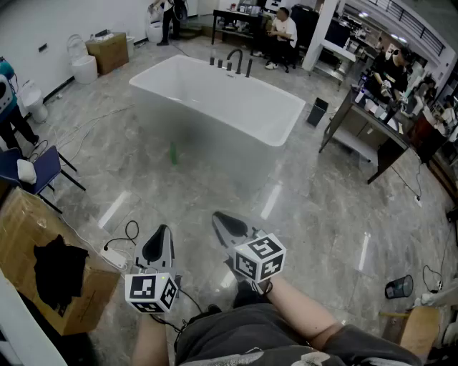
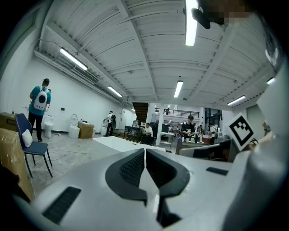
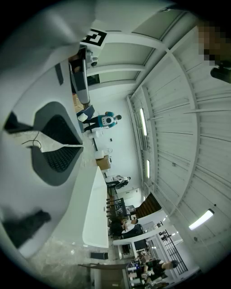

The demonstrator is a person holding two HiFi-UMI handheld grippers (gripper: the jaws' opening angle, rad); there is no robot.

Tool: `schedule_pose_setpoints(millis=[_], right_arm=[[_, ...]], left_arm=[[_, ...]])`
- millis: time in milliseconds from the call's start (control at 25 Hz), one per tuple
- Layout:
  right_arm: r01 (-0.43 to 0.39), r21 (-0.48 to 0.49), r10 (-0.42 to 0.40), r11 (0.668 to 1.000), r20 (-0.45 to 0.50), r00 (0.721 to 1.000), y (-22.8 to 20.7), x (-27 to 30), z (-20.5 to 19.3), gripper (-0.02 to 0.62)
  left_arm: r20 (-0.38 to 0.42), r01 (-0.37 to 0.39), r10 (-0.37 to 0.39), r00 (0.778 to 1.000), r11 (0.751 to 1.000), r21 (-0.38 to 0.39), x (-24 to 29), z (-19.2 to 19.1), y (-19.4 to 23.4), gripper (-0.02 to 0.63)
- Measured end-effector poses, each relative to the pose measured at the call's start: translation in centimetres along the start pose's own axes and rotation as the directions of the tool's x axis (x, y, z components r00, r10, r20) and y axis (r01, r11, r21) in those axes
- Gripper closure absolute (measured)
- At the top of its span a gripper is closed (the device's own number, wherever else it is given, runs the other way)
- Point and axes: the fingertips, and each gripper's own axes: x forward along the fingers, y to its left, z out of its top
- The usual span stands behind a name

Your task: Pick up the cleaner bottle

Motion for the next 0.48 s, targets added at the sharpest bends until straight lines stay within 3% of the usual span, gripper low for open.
schedule_pose_setpoints(millis=[280,480], right_arm=[[-0.005,-0.012,0.005,1.000,-0.012,1.000,0.72,0.44,-0.33,0.561],[-0.009,0.005,0.009,1.000,-0.030,1.000,0.80,0.26,-1.09,0.562]], left_arm=[[-0.003,-0.003,0.003,1.000,1.000,0.014,-0.34,-0.05,0.44,0.583],[-0.017,0.000,0.002,1.000,0.996,0.090,-0.61,-0.28,0.23,0.583]])
